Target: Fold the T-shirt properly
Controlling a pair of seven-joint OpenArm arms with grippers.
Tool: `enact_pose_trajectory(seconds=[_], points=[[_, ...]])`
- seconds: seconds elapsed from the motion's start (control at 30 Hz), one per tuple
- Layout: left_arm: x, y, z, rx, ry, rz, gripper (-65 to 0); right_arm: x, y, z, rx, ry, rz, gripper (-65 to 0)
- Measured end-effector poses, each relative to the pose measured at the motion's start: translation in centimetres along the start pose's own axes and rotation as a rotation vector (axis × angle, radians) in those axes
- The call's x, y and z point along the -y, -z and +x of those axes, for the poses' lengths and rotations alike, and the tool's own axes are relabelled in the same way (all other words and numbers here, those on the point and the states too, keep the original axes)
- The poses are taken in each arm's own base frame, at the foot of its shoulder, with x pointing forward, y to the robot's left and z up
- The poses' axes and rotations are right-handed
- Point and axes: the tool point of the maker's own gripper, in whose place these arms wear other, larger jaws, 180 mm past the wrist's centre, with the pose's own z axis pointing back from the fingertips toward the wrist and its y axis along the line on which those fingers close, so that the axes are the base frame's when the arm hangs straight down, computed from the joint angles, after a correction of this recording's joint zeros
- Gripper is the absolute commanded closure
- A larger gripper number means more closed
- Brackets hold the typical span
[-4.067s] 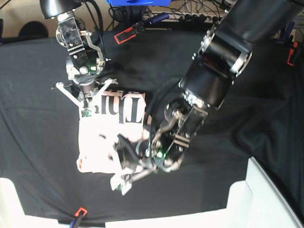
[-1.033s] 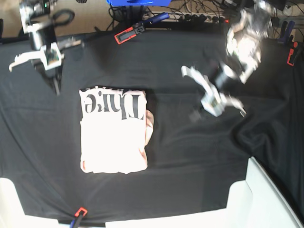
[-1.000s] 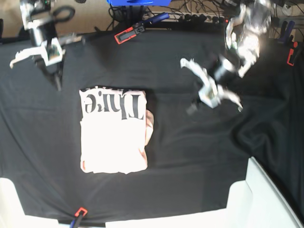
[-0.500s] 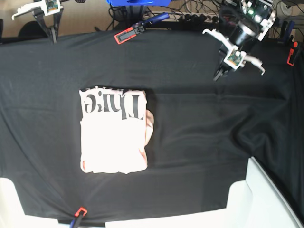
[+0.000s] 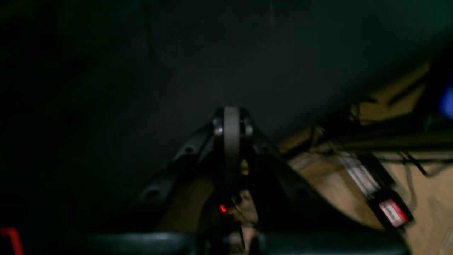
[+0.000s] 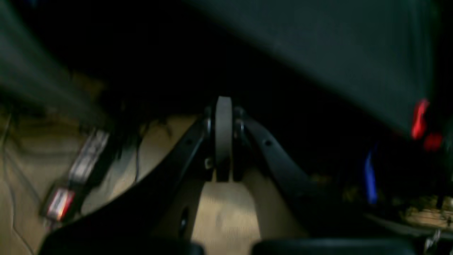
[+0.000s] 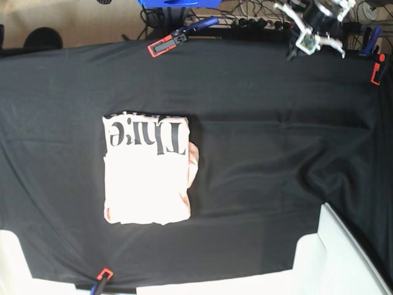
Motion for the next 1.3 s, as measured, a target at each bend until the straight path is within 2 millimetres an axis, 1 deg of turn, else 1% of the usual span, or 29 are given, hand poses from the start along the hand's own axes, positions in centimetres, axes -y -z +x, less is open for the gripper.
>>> enact_pose_trajectory(seconds=[0.07, 0.1, 0.17, 0.23, 0.3, 0.33, 0.43, 0.5, 0.57, 0.63, 0.7, 0.73, 0.77, 0.8, 0.87, 0.93, 1.0, 1.03, 1.1, 1.13, 1.2, 1.3], points=[[1.3, -1.2, -2.5, -0.074, -0.023, -0.021, 0.0, -1.2, -0.5, -1.6, -0.050, 0.010, 0.012, 0.0], [2.3, -1.8, -4.0, -0.111, -0.041, -0.032, 0.0, -2.4, -0.8, -2.3, -0.073, 0.018, 0.036, 0.0], [4.6, -2.7, -6.9, -0.192, -0.079, -0.063, 0.0, -5.6, -1.2, -3.9, -0.120, 0.033, 0.111, 0.0], [6.9, -3.2, -9.5, -0.259, -0.114, -0.103, 0.0, -8.8, -0.8, -5.2, -0.160, 0.039, 0.193, 0.0], [9.0, -3.5, -12.5, -0.343, -0.141, -0.134, 0.0, -10.9, 0.1, -5.7, -0.163, 0.029, 0.244, 0.0], [9.8, -3.8, -13.9, -0.389, -0.151, -0.146, 0.0, -11.6, 0.5, -6.4, -0.186, 0.025, 0.260, 0.0], [11.4, -3.8, -17.6, -0.498, -0.186, -0.154, 0.0, -13.2, 2.1, -7.6, -0.231, 0.021, 0.278, 0.0], [12.5, -3.1, -20.0, -0.585, -0.219, -0.151, 0.0, -13.8, 3.5, -8.7, -0.284, 0.012, 0.288, 0.0], [13.9, -2.2, -22.0, -0.686, -0.247, -0.168, 0.0, -13.7, 5.3, -9.7, -0.331, -0.006, 0.292, 0.0], [14.9, -1.1, -22.7, -0.759, -0.257, -0.190, 0.0, -12.8, 7.8, -10.6, -0.402, -0.039, 0.286, 0.0], [15.3, 0.0, -22.5, -0.795, -0.283, -0.192, 0.0, -11.5, 9.6, -11.8, -0.518, -0.065, 0.273, 0.0], [15.4, 0.8, -22.0, -0.793, -0.292, -0.190, 0.0, -10.9, 10.8, -11.7, -0.543, -0.062, 0.265, 0.0], [15.3, 1.7, -21.4, -0.771, -0.295, -0.186, 0.0, -10.9, 11.6, -11.3, -0.544, -0.045, 0.278, 0.0], [15.0, 2.5, -20.9, -0.756, -0.296, -0.182, 0.0, -11.4, 11.8, -11.5, -0.587, -0.017, 0.313, 0.0], [14.9, 3.2, -20.4, -0.746, -0.299, -0.177, 0.0, -12.6, 11.4, -11.9, -0.655, 0.013, 0.373, 0.0], [15.3, 3.5, -20.1, -0.744, -0.302, -0.181, 0.0, -12.9, 10.8, -12.3, -0.683, 0.018, 0.389, 0.0], [16.5, 3.9, -19.5, -0.735, -0.314, -0.197, 0.0, -12.2, 10.5, -12.9, -0.686, 0.011, 0.385, 0.0], [17.3, 4.1, -19.1, -0.727, -0.321, -0.206, 0.0, -11.5, 10.6, -13.1, -0.675, 0.005, 0.374, 0.0], [18.3, 4.6, -18.3, -0.710, -0.338, -0.228, 0.0, -10.4, 10.6, -13.5, -0.665, -0.005, 0.360, 0.0], [18.4, 4.9, -18.1, -0.705, -0.340, -0.232, 0.0, -10.0, 10.5, -13.7, -0.662, -0.011, 0.350, 0.0], [17.6, 5.4, -17.8, -0.688, -0.332, -0.218, 0.0, -10.3, 10.2, -13.7, -0.662, -0.004, 0.357, 0.0], [16.2, 5.4, -18.2, -0.692, -0.314, -0.190, 0.0, -11.4, 9.7, -13.5, -0.661, 0.009, 0.377, 0.0]])
